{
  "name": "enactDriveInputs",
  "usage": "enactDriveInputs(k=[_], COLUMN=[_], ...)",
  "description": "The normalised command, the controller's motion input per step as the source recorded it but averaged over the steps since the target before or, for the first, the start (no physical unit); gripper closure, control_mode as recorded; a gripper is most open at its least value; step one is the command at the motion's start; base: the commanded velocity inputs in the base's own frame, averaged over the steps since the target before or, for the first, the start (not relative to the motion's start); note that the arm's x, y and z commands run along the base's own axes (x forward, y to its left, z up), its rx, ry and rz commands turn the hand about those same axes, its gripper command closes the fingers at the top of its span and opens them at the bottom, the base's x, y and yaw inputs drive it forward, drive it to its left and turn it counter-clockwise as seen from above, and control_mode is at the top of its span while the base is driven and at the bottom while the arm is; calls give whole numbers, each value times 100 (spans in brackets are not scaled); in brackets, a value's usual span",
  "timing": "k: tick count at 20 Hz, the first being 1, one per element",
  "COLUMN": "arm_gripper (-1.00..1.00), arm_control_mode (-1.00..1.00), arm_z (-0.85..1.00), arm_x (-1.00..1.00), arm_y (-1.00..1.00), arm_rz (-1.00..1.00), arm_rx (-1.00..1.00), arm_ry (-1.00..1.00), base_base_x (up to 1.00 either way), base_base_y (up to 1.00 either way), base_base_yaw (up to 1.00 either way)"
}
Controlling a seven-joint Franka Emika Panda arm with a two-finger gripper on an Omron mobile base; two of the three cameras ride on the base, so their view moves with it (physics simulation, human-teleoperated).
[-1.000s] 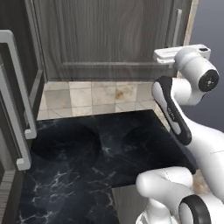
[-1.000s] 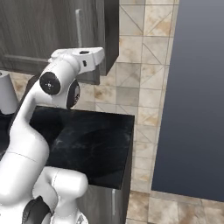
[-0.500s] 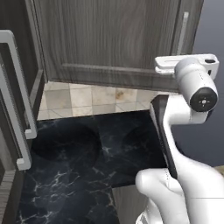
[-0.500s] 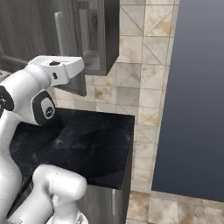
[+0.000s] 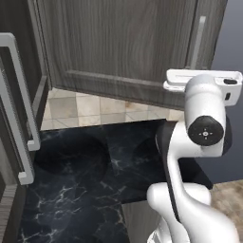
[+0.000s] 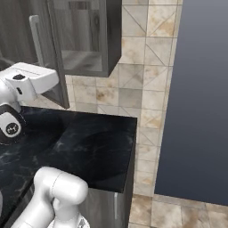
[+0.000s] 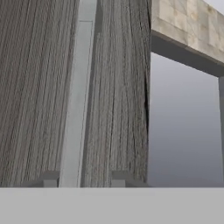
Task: Move the ketchup and shaker from the cabinet to the dining counter.
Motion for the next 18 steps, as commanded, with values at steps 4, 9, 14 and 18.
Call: enactDriveInputs(k=[4,9,14,18], arm_gripper=[-100,-100,-100,-100], arm_control_mode=[-100,-100,-100,-100], arm_z=[-5,-17,-3,1], arm_x=[-52,-17,-25,-20], arm_y=[0,0,4,17], arm_rz=[-7,-2,0,0], arm_rx=[0,0,0,0], arm_ry=[-2,-4,-8,-11], base_base_x=[0,0,0,0], base_base_y=[0,0,0,0], base_base_yaw=[0,0,0,0])
